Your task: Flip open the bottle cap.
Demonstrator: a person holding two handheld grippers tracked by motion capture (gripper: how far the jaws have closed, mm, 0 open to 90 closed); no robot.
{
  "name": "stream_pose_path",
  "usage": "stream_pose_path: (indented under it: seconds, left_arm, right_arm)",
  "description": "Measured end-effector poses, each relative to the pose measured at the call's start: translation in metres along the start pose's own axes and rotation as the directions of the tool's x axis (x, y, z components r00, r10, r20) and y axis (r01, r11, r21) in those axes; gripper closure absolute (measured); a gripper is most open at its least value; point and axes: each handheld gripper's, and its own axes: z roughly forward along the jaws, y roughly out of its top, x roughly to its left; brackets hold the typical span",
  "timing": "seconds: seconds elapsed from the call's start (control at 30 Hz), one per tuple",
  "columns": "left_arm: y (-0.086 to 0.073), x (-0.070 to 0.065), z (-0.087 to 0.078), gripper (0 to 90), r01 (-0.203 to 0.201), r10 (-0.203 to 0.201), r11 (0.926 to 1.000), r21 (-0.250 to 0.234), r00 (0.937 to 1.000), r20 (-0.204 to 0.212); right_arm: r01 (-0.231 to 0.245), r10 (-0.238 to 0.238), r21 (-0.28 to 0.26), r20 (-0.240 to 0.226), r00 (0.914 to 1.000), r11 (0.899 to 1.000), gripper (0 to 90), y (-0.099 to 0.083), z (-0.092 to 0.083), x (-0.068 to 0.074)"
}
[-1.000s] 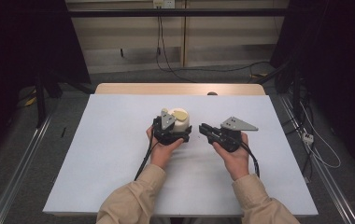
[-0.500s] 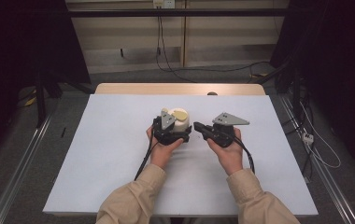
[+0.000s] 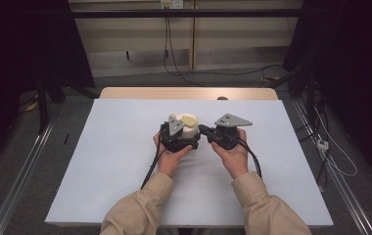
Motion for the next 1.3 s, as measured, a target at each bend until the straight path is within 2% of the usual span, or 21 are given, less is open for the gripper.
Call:
stream_pose_path:
  seconds: [0.23, 1.3]
  left_arm:
    - [0.0000, -0.0003, -0.0001, 5.2, 0.002, -0.002, 1.0000, 0.000, 1.0000, -0.001]
    - [0.0002, -0.0006, 0.0003, 5.2, 0.004, -0.004, 1.0000, -0.002, 1.0000, 0.000]
  right_arm:
    - [0.023, -0.023, 0.004, -0.002, 0.9997, 1.000, 90.0, 0.0043, 0.0040, 0.0020]
    - [0.048, -0.048, 0.004, -0.008, 0.9988, 0.999, 90.0, 0.0099, 0.0087, 0.0027]
